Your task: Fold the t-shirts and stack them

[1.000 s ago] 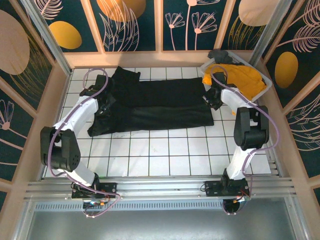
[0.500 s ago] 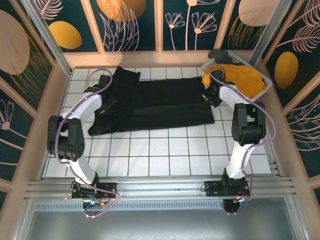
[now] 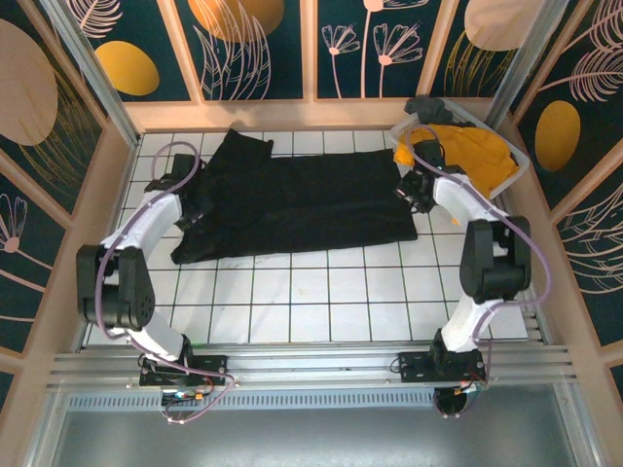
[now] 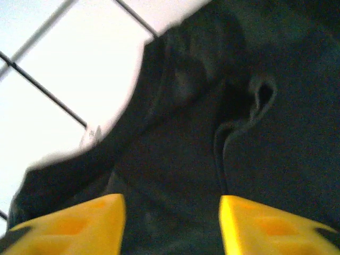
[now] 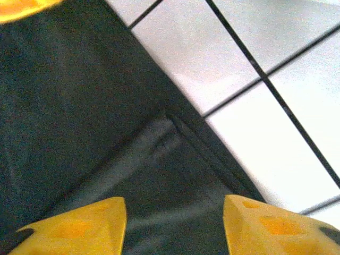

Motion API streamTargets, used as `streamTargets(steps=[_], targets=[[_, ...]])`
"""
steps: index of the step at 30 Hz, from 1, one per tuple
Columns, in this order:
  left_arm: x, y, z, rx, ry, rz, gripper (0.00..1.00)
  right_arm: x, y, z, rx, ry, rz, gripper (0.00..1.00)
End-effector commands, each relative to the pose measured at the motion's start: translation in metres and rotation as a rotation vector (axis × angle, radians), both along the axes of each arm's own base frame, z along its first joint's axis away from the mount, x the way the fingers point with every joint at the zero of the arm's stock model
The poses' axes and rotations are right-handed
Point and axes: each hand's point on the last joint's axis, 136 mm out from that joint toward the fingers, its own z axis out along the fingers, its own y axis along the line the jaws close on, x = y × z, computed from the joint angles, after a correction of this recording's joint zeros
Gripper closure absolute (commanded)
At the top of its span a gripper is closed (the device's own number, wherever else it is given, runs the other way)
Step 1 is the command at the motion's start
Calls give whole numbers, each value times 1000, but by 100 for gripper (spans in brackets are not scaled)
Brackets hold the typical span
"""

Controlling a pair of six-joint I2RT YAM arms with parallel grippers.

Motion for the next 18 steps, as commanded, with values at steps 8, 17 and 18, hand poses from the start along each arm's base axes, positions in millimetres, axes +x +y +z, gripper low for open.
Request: streamTargets(steps=[8, 17, 18], targets=[[-40, -2, -76, -180, 123, 117, 68, -42, 22, -56, 30, 90, 34, 68], [-86, 73, -105, -96, 213, 287, 69, -69, 3, -107, -64, 282, 27, 67], [-91, 75, -107, -96, 223, 289, 69, -74, 3, -110, -69, 300, 25, 66]])
